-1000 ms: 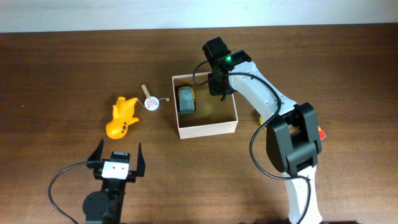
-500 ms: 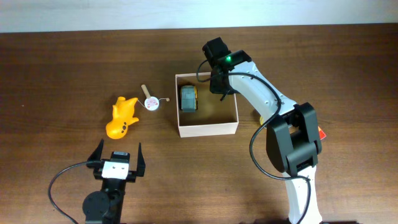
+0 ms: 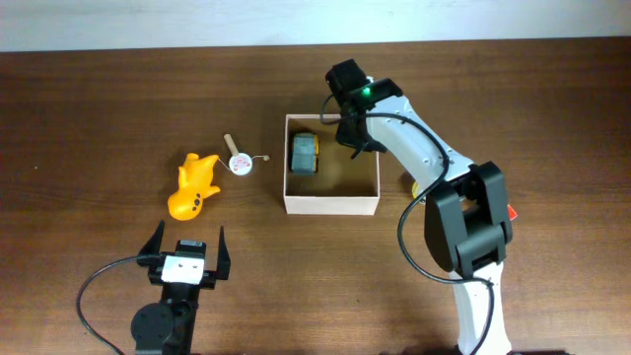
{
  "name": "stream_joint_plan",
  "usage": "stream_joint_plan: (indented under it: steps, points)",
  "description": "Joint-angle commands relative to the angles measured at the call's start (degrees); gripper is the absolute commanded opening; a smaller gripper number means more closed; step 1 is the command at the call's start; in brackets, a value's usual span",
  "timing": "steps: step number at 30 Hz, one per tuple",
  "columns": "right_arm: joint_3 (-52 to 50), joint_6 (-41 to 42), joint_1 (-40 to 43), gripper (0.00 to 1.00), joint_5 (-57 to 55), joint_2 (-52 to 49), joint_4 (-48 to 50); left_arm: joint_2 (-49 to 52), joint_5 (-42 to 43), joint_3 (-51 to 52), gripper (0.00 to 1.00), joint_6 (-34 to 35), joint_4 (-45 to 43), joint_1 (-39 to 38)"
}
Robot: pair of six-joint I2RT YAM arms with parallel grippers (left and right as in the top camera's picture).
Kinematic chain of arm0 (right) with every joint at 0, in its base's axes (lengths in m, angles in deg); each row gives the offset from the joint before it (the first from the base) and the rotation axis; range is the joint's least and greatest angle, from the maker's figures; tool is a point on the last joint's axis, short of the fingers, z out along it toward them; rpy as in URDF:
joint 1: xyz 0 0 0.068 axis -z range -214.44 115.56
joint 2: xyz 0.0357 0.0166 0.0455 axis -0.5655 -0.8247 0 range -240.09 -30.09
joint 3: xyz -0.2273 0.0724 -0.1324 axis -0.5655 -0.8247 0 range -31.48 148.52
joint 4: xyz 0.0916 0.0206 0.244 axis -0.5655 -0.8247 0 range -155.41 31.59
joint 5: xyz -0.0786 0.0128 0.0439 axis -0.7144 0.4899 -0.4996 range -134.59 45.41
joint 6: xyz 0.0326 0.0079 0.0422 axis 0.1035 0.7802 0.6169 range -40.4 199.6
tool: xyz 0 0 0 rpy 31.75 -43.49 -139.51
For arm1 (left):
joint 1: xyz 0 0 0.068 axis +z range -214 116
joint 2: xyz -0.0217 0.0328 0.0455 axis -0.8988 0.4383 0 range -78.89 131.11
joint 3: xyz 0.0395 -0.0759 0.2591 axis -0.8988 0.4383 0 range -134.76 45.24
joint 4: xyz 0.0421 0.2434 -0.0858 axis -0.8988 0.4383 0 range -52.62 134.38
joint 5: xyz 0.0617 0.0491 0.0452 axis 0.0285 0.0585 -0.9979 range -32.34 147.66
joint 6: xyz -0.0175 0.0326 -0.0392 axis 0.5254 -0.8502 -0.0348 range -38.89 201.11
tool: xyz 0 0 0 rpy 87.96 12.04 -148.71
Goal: Pack container
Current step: 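Release the truck and push it flat inside the box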
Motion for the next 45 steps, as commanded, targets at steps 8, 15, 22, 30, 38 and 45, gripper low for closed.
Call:
stream_joint_plan:
  steps: [8, 15, 22, 30, 38, 45]
  points:
    - [-0.3, -3.8, 2.3, 0.04, 2.1, -0.1, 1.0, -0.4, -0.2, 0.2, 0.99, -0.9, 0.4, 0.2]
    - [-0.3, -15.5, 2.2, 0.04, 7.0, -0.1, 2.8, -0.4, -0.2, 0.2, 0.99, -0.9, 0.4, 0.2]
    - [-0.3, -29.2, 2.1, 0.04, 14.4, -0.1, 4.1, -0.4, -0.2, 0.2, 0.99, -0.9, 0.4, 0.2]
    - [-0.3, -38.5, -0.9, 0.04, 18.4, -0.1, 4.5, -0.4, -0.2, 0.2, 0.99, -0.9, 0.4, 0.2]
    - [-0.3, -40.9, -5.0, 0.04, 18.0, -0.7, 7.2, -0.4, -0.2, 0.2, 0.99, -0.9, 0.4, 0.2]
    - [-0.3, -40.9, -5.2, 0.04, 18.0, -1.7, 7.2, -0.4, -0.2, 0.2, 0.99, -0.9, 0.4, 0.2]
